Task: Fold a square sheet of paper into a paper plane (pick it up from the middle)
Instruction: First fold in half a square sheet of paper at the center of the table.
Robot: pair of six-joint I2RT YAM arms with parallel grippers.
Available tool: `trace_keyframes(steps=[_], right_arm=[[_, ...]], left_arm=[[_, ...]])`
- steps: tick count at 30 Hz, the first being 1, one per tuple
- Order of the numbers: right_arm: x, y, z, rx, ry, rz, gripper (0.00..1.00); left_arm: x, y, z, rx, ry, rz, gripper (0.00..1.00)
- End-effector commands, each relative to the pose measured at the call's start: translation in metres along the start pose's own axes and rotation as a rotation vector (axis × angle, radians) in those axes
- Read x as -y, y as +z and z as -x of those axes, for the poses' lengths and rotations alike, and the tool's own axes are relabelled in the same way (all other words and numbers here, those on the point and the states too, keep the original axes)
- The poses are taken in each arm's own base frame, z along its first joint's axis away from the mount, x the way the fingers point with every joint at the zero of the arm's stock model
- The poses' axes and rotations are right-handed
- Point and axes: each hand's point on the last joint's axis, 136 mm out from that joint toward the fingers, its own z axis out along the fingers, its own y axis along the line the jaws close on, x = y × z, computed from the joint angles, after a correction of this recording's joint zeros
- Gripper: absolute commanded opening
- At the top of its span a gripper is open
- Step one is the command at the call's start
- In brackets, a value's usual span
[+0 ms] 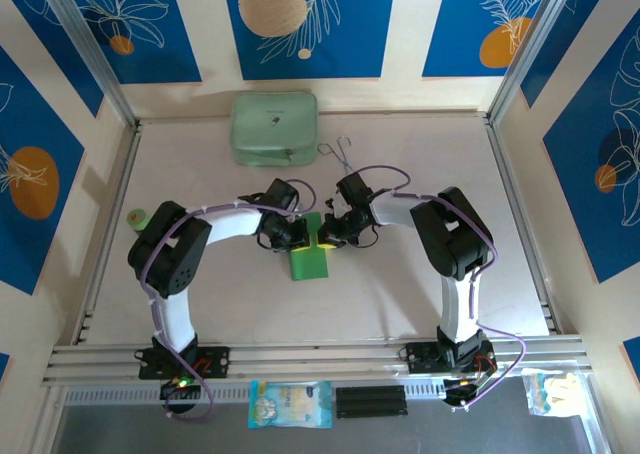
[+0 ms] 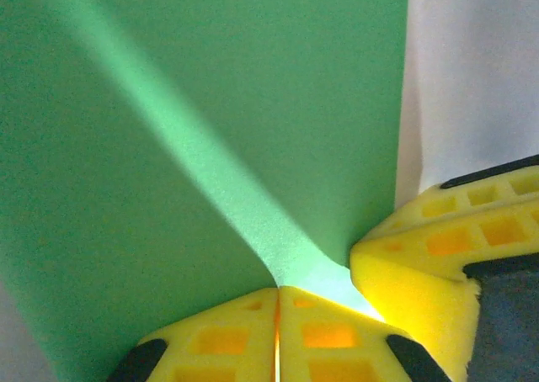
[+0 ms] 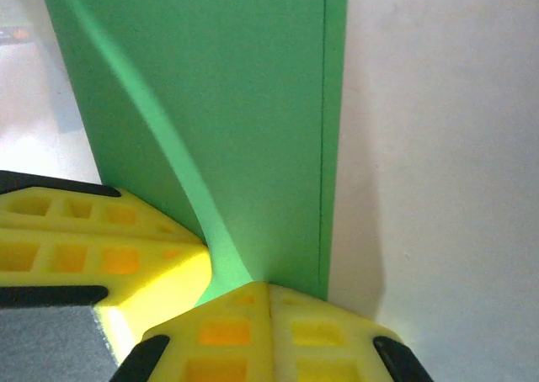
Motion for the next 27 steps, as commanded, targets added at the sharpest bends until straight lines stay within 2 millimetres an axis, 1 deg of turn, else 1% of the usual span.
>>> trace_keyframes(steps=[1,4,7,10,15,17,20,22,24,27], right_arm=[[0.107,0.023,-0.050,-0.134,0.142,-0.384,0.04],[0.117,0.021,-0.053,-0.148,0.146,-0.448,0.04],[0.127,0.017,-0.053,-0.153,0.147,-0.521,0.04],[0.134,0.014,-0.054,-0.158,0.151,-0.568,0.03],[0.140,0.012,-0.055,-0.161,0.155,-0.608,0.03],[0.140,0.012,-0.054,-0.162,0.153,-0.610,0.03],[0.136,0.012,-0.052,-0.156,0.143,-0.594,0.03],[0.128,0.013,-0.048,-0.147,0.132,-0.566,0.03],[0.118,0.012,-0.045,-0.136,0.117,-0.534,0.03],[0.104,0.011,-0.039,-0.118,0.099,-0.495,0.03]], left_arm=[[-0.045,0.010,-0.017,-0.050,-0.021,0.083,0.10],[-0.061,0.007,-0.020,-0.048,-0.033,0.086,0.10],[-0.066,0.002,-0.023,-0.053,-0.043,0.054,0.12],[-0.073,-0.006,-0.025,-0.042,-0.047,0.052,0.14],[-0.085,-0.025,-0.027,-0.011,-0.067,0.056,0.15],[-0.084,-0.031,-0.026,0.002,-0.065,0.048,0.15],[-0.071,-0.042,-0.020,0.026,-0.040,0.008,0.16],[-0.054,-0.051,-0.014,0.056,-0.021,-0.052,0.17],[-0.033,-0.059,-0.008,0.090,0.006,-0.125,0.18],[-0.008,-0.062,-0.004,0.115,0.032,-0.184,0.18]])
